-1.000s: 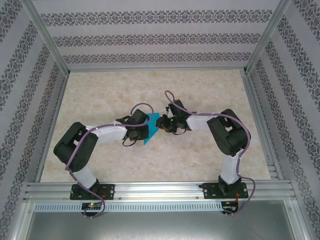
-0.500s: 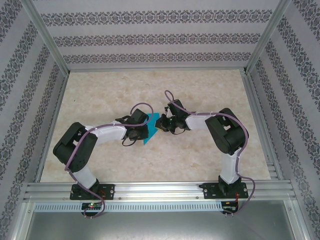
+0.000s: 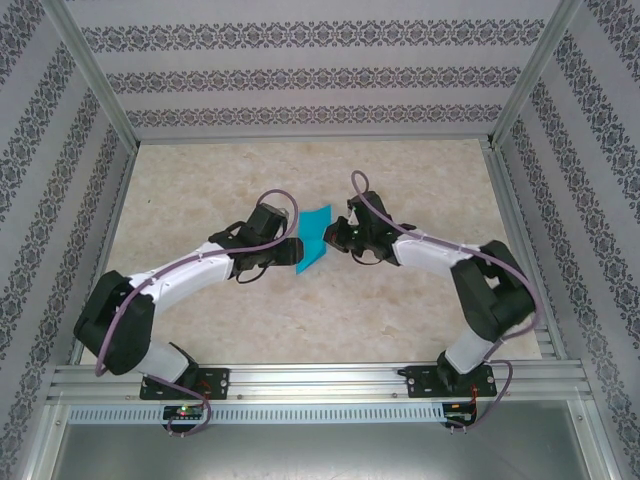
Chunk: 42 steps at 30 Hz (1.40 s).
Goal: Fold a paper plane with a square sheet of paper (pick it up from the middle)
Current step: Fourth fold the wing at the center of the table.
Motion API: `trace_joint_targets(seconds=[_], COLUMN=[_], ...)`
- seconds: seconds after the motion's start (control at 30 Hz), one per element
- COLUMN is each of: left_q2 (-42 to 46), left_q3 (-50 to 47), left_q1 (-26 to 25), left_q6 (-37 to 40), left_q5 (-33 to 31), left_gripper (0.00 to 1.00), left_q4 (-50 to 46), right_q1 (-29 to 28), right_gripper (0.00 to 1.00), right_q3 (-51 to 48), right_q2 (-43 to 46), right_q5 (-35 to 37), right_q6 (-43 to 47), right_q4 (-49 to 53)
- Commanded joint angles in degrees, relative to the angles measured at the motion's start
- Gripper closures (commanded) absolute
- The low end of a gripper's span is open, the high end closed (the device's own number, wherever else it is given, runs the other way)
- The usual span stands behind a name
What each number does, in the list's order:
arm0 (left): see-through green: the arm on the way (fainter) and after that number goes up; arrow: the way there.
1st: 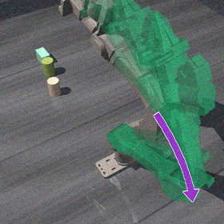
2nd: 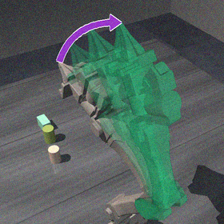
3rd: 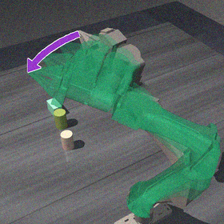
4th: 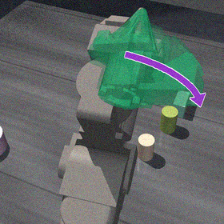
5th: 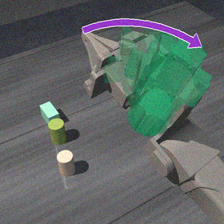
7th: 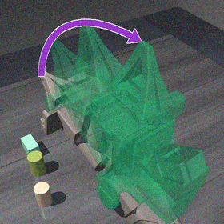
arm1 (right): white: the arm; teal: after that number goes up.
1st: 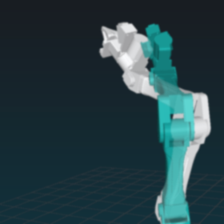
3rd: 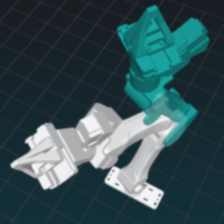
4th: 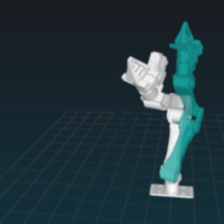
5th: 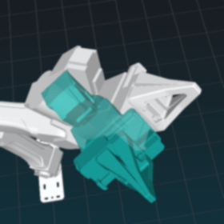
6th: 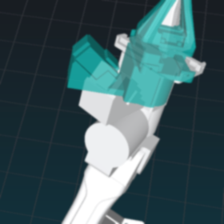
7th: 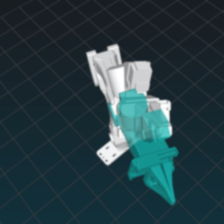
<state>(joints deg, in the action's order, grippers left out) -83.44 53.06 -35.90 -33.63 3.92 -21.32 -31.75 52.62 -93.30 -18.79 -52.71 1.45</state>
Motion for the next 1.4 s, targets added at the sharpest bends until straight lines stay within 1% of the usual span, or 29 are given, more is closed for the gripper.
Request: trace_joint_targets(seconds=[0.0, 0.13, 0.2, 0.3, 0.4, 0.53, 0.7, 0.77, 0.87, 0.93, 1.1, 1.37], left_q2=[3.36, 6.86, 7.44, 6.62, 5.25, 3.7, 1.02, 0.19, -0.39, -1.49, -5.63, -9.1], left_q3=[0.93, -0.22, -1.04, -2.35, -4.75, -7.98, -10.91, -13.87, -16.55, -16.61, -16.53, -15.84], left_q1=[0.4, 0.39, 0.26, -0.35, -1.81, -3.78, -4.42, -4.84, -4.94, -4.88, -4.97, -4.97], left_q6=[5.8, 8.43, 9.8, 13.21, 17.56, 23.82, 28.95, 31.91, 33.46, 34.74, 37.15, 40.75], left_q5=[2.68, 3.71, 5.36, 8.17, 9.21, 8.91, 7.95, 8.47, 8.69, 9.45, 8.8, 7.59], left_gripper=[0.44, 0.36, 0.32, 0.3, 0.3, 0.32, 0.36, 0.38, 0.4, 0.4, 0.43, 0.52], left_q4=[2.09, 4.66, 6.5, 10.23, 15.69, 21.93, 26.04, 31.12, 36.24, 37.02, 40.08, 41.25], right_q1=[-0.45, -2.31, -3.06, -4.2, -5.1, -5.51, -5.45, -5.51, -5.45, -5.49, -5.46, -5.14], right_gripper=[1.0, 0.99, 0.98, 0.98, 0.98, 0.98, 0.98, 0.98, 0.98, 0.98, 0.98, 0.96], right_q3=[-1.21, 0.53, 1.27, 1.22, 1.0, -0.13, 0.08, 0.03, 0.03, 0.0, 0.26, 0.22], right_q2=[4.96, 8.2, 8.32, 7.1, 5.04, 3.14, 1.64, 1.12, 0.45, 0.05, -0.92, -1.23], right_q5=[8.72, 15.0, 16.63, 16.76, 16.29, 15.5, 14.09, 13.35, 11.77, 10.83, 9.25, 7.45], right_q6=[-2.01, -2.91, -4.3, -7.55, -10.97, -15.55, -18.53, -19.71, -20.72, -21.49, -22.3, -22.73], right_q4=[4.05, 9.25, 10.73, 10.22, 9.16, 6.62, 6.52, 6.45, 5.91, 5.43, 5.04, 4.78])
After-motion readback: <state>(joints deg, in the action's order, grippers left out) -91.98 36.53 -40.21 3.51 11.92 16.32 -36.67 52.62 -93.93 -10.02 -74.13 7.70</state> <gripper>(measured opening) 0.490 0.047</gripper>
